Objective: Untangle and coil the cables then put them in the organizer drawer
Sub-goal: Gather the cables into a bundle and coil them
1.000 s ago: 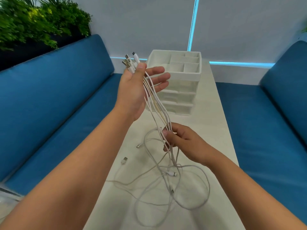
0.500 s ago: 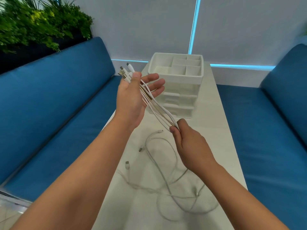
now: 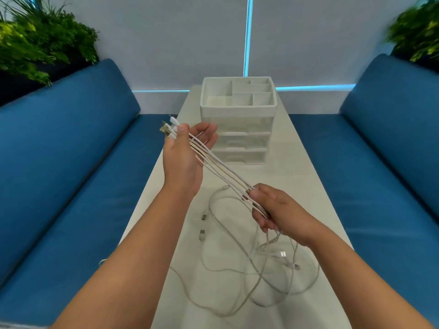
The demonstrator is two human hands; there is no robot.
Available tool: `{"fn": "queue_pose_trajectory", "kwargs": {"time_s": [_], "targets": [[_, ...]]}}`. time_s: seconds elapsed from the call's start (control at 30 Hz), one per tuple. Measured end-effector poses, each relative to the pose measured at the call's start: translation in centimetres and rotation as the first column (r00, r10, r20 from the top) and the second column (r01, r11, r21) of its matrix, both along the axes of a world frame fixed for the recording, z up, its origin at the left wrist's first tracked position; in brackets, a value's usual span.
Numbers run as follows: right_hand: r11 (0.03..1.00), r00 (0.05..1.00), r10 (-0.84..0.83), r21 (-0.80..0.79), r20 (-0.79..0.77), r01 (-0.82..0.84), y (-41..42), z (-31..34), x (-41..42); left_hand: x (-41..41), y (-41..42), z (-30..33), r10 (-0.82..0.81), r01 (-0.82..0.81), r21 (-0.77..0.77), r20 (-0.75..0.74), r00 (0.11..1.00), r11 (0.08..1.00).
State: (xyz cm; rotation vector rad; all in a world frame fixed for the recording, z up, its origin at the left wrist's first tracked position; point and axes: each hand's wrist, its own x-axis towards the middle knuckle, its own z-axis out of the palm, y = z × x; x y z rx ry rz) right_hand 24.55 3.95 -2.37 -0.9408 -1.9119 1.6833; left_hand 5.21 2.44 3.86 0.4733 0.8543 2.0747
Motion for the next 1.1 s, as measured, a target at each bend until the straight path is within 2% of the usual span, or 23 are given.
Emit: {"fn": "queue_pose_trajectory", "kwargs": {"time_s": [0.07, 0.13, 0.2, 0.27, 0.33, 0.37, 0.4, 0.47, 0.5, 0.6, 0.7, 0.77, 0.8, 0.87, 0.9, 0.93, 0.97, 1.1], "targets": [[0.996, 0.994, 0.062, 0.055, 0.087, -0.067, -0.6, -0.4, 0.0, -0.9, -0.1, -0.1, -0.003, 0.003, 0.005, 0.030, 1.000, 1.000], [0.989, 0.983, 0.021, 0.142, 0.183, -0.048, -1.2, -1.2, -0.3, -1.5, 0.0, -0.3, -0.007, 0.007, -0.002, 0.057, 0.998, 1.000], [0.932, 0.940, -0.204, 0.349, 0.273, 0.101, -1.1, -2.1, -0.9, -1.8, 0.0, -0.7, -0.002, 0.004, -0.035, 0.064, 0.998, 0.999], [0.787, 0.815, -0.473, 0.576, 0.335, 0.221, -0.9, -2.5, -1.6, -1.9, 0.0, -1.2, -0.004, 0.006, -0.048, 0.055, 0.999, 0.999], [0.699, 0.719, -0.596, 0.672, 0.358, 0.245, -1.1, -2.3, -2.3, -2.3, 0.0, -1.5, 0.002, 0.000, -0.047, 0.045, 0.999, 0.999], [0.718, 0.721, -0.588, 0.648, 0.368, 0.255, -1.2, -2.4, -2.4, -2.5, 0.0, -1.4, 0.007, -0.005, -0.046, 0.041, 0.999, 0.999], [0.777, 0.770, -0.531, 0.566, 0.354, 0.275, -1.3, -2.4, -2.2, -2.8, 0.1, -1.3, 0.013, -0.011, -0.043, 0.045, 0.999, 0.999], [0.918, 0.905, -0.342, 0.295, 0.252, 0.265, -1.7, -2.3, -1.7, -3.4, 0.2, -1.1, 0.017, -0.015, -0.027, 0.078, 0.997, 1.000], [0.952, 0.945, -0.273, 0.194, 0.180, 0.238, -1.9, -2.2, -1.4, -3.5, 0.2, -1.0, 0.010, -0.008, -0.016, 0.097, 0.995, 1.000], [0.987, 0.987, -0.160, -0.006, 0.033, 0.160, -1.9, -1.8, -0.3, -3.5, 0.1, -1.0, -0.026, 0.027, 0.000, 0.119, 0.992, 1.000], [0.989, 0.998, -0.049, -0.138, 0.032, 0.053, -1.7, -1.4, 0.4, -3.5, 0.1, -1.2, -0.040, 0.041, -0.004, 0.126, 0.991, 0.999], [0.995, 0.990, -0.061, -0.073, 0.129, 0.071, -1.4, -1.2, 0.5, -3.5, 0.1, -1.3, -0.041, 0.043, -0.011, 0.125, 0.991, 0.999], [0.993, 0.968, -0.116, 0.036, 0.221, 0.111, -1.2, -1.3, 0.3, -3.6, 0.1, -1.4, -0.040, 0.042, -0.015, 0.121, 0.992, 0.999], [0.922, 0.829, -0.287, 0.373, 0.480, 0.104, -1.0, -1.6, -0.4, -3.6, 0.0, -1.6, -0.031, 0.034, -0.024, 0.116, 0.993, 0.999], [0.862, 0.733, -0.375, 0.505, 0.568, 0.049, -1.0, -1.9, -0.7, -3.6, -0.1, -1.6, -0.025, 0.028, -0.027, 0.113, 0.993, 0.999], [0.820, 0.675, -0.433, 0.572, 0.598, 0.020, -1.1, -2.4, -0.9, -3.6, -0.1, -1.6, -0.020, 0.023, -0.030, 0.106, 0.994, 0.999], [0.805, 0.662, -0.462, 0.593, 0.591, 0.033, -1.1, -3.0, -1.0, -3.6, -0.1, -1.5, -0.013, 0.016, -0.029, 0.095, 0.995, 0.999], [0.833, 0.719, -0.475, 0.522, 0.507, 0.182, -1.1, -4.1, -1.3, -3.9, -0.1, -1.2, 0.028, -0.027, -0.021, 0.057, 0.998, 0.999]]}}
